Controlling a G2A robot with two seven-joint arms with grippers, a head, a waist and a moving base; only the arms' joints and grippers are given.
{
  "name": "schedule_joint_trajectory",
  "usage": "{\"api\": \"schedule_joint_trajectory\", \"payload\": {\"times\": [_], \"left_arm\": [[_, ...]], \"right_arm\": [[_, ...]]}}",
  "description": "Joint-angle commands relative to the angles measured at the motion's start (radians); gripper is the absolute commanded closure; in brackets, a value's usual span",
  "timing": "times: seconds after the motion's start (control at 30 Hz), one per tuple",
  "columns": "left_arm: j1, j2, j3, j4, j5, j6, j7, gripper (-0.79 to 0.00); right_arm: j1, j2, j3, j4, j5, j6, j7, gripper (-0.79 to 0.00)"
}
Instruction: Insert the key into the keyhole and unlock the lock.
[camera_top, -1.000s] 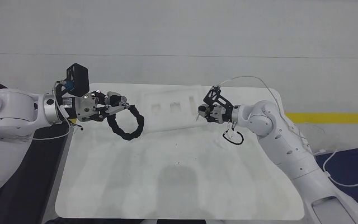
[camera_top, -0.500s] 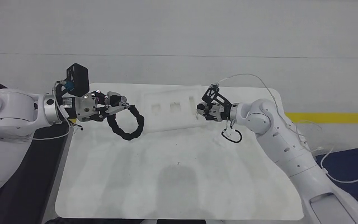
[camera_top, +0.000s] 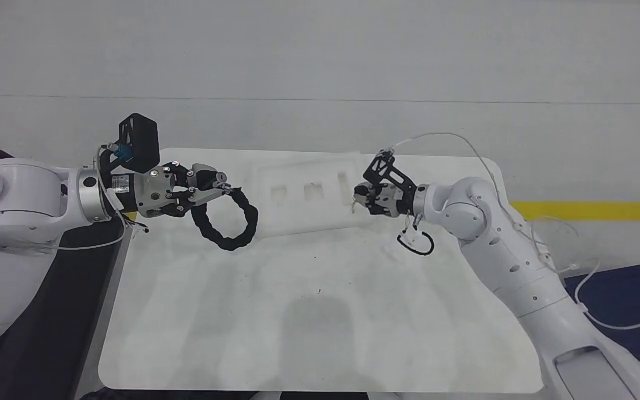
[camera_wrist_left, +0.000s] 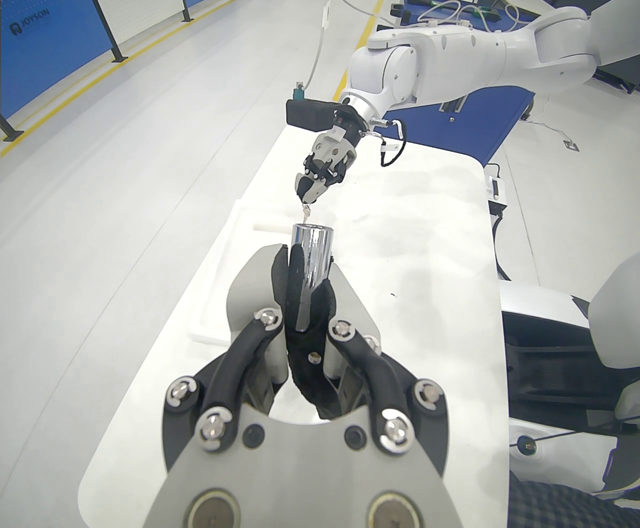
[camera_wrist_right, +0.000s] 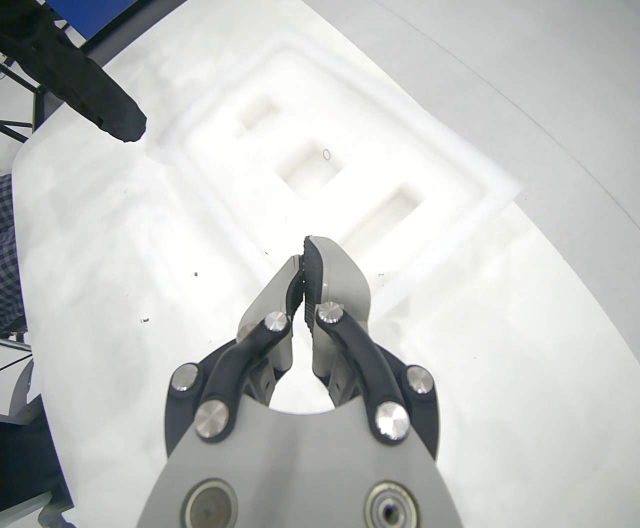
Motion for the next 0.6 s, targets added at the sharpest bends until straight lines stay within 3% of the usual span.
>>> {"api": "schedule_joint_trajectory", "payload": {"times": [0.0,0.57], "left_arm": [[0.000,0.000,0.000,0.000,0.000,0.000,0.000,0.000],[0.000,0.000,0.000,0.000,0.000,0.000,0.000,0.000]], "right_arm": [[-0.003,0.000,0.002,-0.002,-0.001,0.003,-0.001,0.000],[-0.022,0.005,0.024,-0.021,-0.018,0.011,0.002,0.000]]}}
